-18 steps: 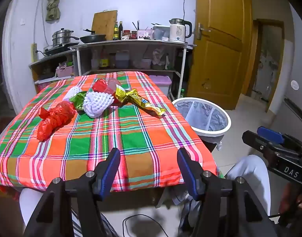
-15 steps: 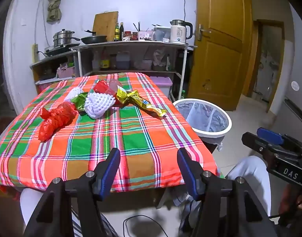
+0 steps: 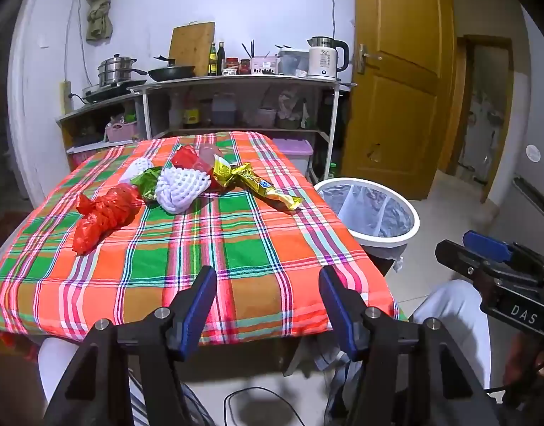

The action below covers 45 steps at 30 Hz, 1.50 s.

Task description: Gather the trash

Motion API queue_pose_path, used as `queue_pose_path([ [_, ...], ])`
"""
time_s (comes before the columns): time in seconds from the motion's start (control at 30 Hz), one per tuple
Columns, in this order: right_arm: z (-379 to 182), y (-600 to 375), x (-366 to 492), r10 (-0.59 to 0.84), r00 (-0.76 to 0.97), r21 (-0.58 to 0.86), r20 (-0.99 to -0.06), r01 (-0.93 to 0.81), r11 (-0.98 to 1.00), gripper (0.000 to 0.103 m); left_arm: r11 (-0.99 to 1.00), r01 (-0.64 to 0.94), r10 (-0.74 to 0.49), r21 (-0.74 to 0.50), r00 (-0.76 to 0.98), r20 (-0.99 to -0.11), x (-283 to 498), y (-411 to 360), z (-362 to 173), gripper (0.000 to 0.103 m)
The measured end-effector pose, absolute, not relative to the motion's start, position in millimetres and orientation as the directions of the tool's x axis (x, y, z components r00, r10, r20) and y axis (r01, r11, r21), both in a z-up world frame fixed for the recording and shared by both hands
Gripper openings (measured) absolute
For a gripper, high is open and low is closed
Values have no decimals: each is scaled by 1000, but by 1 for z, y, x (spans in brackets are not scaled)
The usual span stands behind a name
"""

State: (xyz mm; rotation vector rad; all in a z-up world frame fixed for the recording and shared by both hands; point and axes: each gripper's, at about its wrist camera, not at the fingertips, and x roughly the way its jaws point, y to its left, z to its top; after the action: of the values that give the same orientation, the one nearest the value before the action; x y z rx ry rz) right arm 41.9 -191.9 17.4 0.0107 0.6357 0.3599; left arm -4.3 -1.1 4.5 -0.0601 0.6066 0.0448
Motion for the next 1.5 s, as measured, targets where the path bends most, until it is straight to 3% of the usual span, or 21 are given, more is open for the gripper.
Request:
queue_pose_path([
  [1.5,8,-186,46,335,735,118,-589,-333,936,66,996,-63,19,-56,820,-572,-6,3,-1,59],
])
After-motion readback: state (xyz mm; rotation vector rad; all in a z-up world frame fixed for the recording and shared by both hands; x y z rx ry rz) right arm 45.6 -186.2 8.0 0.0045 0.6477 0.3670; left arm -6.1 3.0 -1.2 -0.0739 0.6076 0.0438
